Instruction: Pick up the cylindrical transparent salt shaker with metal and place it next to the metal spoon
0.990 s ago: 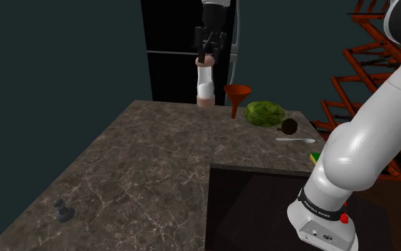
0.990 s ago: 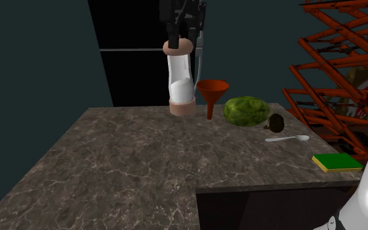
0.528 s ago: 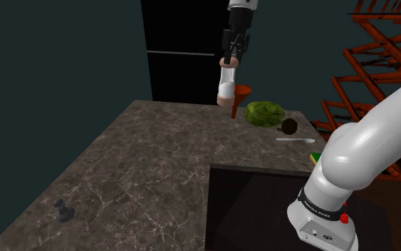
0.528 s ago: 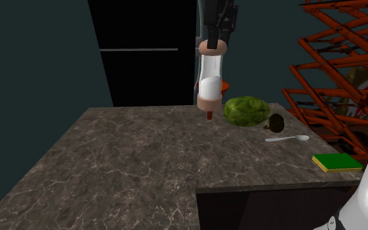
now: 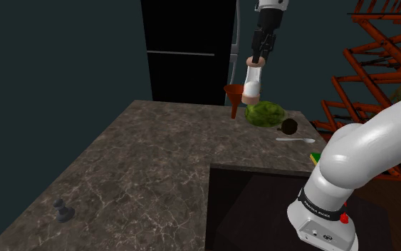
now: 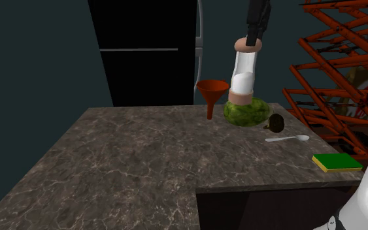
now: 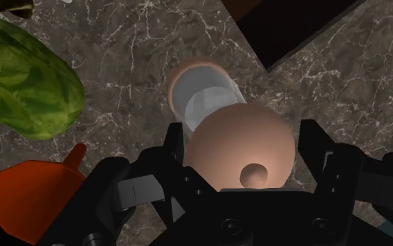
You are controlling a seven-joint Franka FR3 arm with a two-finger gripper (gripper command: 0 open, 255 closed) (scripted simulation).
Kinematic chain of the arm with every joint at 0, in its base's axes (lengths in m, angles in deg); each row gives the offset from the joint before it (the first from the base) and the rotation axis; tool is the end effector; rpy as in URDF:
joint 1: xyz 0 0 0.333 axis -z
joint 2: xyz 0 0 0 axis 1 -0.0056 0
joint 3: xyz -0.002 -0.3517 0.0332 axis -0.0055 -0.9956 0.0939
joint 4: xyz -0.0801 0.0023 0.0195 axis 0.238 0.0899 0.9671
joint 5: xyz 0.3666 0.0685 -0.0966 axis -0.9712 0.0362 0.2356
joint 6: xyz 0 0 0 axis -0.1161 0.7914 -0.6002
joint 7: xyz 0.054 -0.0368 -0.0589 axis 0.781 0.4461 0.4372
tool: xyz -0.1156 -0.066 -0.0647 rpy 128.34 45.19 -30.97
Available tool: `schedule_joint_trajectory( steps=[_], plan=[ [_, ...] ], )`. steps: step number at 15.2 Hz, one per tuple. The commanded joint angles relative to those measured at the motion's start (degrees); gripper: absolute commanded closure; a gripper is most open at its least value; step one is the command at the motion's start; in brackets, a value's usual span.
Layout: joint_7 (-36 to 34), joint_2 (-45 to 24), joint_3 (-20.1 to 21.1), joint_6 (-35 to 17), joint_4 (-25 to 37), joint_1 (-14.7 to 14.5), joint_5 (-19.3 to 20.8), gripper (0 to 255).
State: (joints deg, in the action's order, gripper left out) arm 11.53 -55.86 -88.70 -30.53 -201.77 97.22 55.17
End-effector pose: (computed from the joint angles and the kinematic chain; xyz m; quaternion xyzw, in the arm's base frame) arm 0.3245 -0.1363 0.6505 -0.9967 0.0221 0.0062 0.0774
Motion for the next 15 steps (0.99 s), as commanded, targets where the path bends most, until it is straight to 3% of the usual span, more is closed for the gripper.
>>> schedule_joint_trajectory(
  steps=[1, 15],
  plan=[
    [2.5, 1.0, -1.8, 0.9, -0.3, 0.8, 1.2, 255],
    [19.4, 4.2, -14.9, 4.6, 0.5, 5.6, 10.2, 255]
  ],
)
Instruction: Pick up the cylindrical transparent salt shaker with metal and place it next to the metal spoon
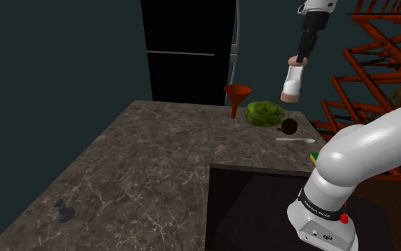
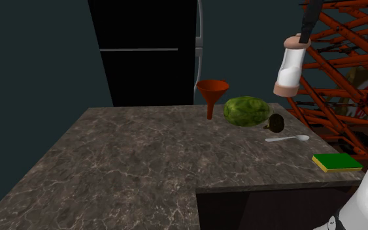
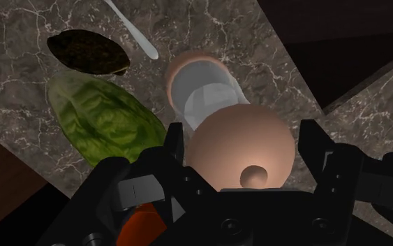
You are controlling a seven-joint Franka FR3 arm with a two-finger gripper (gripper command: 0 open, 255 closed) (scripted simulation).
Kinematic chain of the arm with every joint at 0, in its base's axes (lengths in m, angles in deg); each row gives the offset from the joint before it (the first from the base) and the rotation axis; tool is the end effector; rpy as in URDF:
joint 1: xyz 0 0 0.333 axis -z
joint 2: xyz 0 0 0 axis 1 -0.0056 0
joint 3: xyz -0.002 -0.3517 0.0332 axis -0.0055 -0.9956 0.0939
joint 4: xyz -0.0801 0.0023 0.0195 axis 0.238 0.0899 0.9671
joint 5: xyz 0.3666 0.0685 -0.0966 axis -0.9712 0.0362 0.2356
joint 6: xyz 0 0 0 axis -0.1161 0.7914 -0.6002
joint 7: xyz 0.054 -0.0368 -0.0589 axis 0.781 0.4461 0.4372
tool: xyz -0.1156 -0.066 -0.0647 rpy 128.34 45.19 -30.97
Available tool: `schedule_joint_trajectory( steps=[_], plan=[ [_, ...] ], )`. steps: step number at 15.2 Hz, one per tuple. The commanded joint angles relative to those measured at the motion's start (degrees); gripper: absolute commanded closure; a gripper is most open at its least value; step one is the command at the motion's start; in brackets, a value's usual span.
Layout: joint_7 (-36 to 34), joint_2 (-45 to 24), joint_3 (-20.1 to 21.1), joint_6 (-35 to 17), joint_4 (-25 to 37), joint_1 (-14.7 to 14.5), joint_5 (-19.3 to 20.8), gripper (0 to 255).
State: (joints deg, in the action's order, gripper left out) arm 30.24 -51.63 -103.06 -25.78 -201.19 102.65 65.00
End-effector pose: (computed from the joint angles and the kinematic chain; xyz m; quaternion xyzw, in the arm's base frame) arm 0.2056 -0.2744 0.6468 -0.9967 0.0218 0.0062 0.0775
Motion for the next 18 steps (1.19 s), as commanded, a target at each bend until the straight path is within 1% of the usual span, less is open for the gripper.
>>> schedule_joint_trajectory(
  steps=[1, 18],
  plan=[
    [0.7, 0.3, -0.6, -0.9, -1.1, 0.2, 0.5, 255],
    [0.6, 3.8, -2.1, -13.1, -16.7, 1.7, 2.7, 255]
  ],
)
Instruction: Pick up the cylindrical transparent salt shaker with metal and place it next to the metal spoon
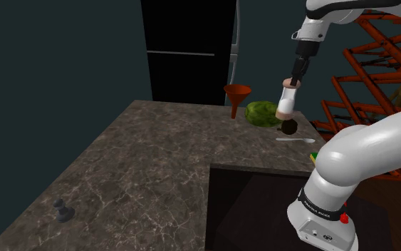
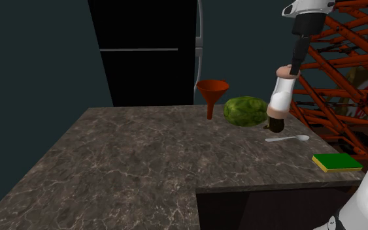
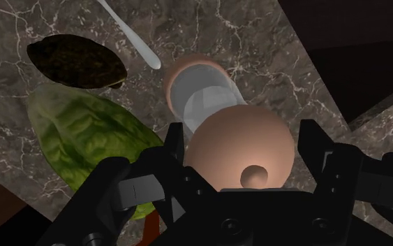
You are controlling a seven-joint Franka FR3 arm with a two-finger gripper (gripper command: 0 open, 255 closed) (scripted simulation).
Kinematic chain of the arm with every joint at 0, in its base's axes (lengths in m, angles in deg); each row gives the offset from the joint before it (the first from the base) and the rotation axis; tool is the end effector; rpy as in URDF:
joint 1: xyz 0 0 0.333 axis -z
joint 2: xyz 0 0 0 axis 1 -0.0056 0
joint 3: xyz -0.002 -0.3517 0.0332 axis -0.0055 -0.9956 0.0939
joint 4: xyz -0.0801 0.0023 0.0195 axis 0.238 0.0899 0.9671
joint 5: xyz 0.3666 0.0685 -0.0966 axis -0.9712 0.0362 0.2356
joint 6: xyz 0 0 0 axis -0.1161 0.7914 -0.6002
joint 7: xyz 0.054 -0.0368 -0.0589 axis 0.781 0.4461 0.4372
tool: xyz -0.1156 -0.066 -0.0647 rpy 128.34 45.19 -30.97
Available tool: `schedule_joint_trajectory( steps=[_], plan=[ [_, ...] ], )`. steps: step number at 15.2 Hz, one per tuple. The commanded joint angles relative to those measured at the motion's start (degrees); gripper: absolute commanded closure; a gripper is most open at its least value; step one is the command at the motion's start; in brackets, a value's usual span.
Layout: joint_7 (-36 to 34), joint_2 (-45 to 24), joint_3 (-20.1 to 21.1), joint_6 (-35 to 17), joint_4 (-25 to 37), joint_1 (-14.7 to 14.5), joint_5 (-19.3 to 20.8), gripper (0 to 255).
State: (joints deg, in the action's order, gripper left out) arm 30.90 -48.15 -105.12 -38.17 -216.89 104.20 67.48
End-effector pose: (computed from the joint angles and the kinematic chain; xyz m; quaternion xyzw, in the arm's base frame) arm 0.2010 -0.2791 0.5556 -0.9967 0.0214 0.0066 0.0777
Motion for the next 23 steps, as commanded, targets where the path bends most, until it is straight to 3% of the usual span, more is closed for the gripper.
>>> schedule_joint_trajectory(
  steps=[1, 23],
  plan=[
    [0.0, 0.4, -0.2, -1.5, -1.8, 0.2, 0.3, 255],
    [1.0, -1.1, -4.6, -18.5, -17.3, 1.2, 3.1, 255]
  ],
)
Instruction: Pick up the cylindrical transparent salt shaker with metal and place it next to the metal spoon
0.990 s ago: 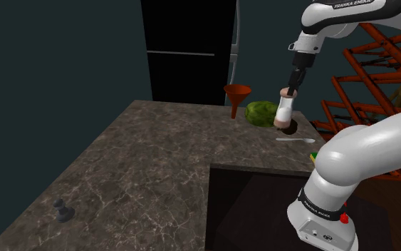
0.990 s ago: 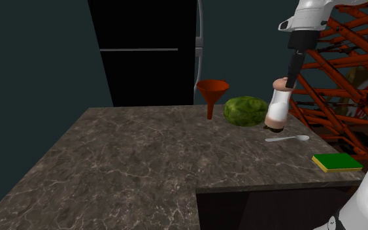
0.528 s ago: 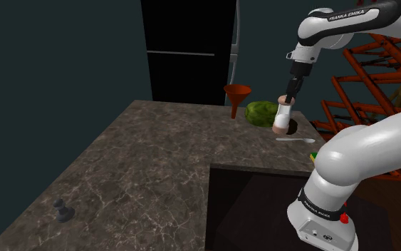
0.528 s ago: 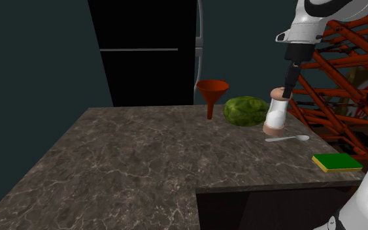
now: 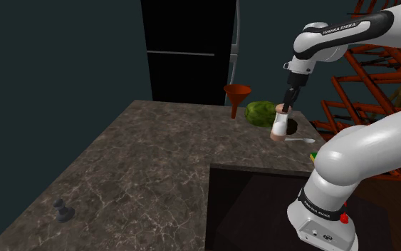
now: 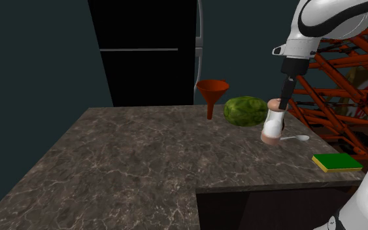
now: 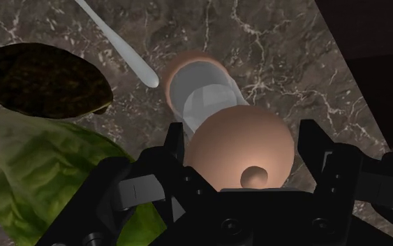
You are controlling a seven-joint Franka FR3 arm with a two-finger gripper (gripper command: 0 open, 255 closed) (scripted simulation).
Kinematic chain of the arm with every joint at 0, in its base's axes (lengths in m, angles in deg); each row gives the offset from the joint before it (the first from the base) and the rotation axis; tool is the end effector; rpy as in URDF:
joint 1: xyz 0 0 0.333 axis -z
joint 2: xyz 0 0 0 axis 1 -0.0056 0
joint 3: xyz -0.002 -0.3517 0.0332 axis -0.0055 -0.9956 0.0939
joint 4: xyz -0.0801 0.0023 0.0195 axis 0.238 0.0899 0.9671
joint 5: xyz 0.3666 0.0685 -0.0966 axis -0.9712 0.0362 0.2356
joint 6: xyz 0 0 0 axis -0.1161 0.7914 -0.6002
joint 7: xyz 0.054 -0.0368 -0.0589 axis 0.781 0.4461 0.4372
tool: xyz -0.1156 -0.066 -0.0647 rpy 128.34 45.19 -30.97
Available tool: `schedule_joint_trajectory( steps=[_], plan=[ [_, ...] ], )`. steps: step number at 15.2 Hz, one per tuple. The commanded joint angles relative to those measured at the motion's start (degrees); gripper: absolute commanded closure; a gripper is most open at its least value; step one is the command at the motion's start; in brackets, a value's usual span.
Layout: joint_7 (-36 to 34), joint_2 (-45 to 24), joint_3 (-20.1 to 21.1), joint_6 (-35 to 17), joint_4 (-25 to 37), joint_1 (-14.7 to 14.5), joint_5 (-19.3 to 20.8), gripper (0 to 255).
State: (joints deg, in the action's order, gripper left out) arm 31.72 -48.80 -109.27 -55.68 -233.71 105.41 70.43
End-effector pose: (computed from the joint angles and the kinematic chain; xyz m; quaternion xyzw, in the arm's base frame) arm 0.2008 -0.2772 0.4371 -0.9967 0.0214 0.0066 0.0777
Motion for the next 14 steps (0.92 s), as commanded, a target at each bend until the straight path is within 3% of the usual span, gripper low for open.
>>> schedule_joint_trajectory(
  steps=[1, 5, 13, 14],
  plan=[
    [0.3, -0.7, -0.7, -1.9, -1.1, 0.0, 0.2, 255],
    [0.7, -2.2, -2.0, -5.9, -3.7, -0.1, 0.7, 255],
    [0.7, -2.2, -2.0, -5.9, -3.7, -0.1, 0.7, 255],
    [0.7, -2.2, -2.0, -5.9, -3.7, -0.1, 0.7, 0]
  ],
)
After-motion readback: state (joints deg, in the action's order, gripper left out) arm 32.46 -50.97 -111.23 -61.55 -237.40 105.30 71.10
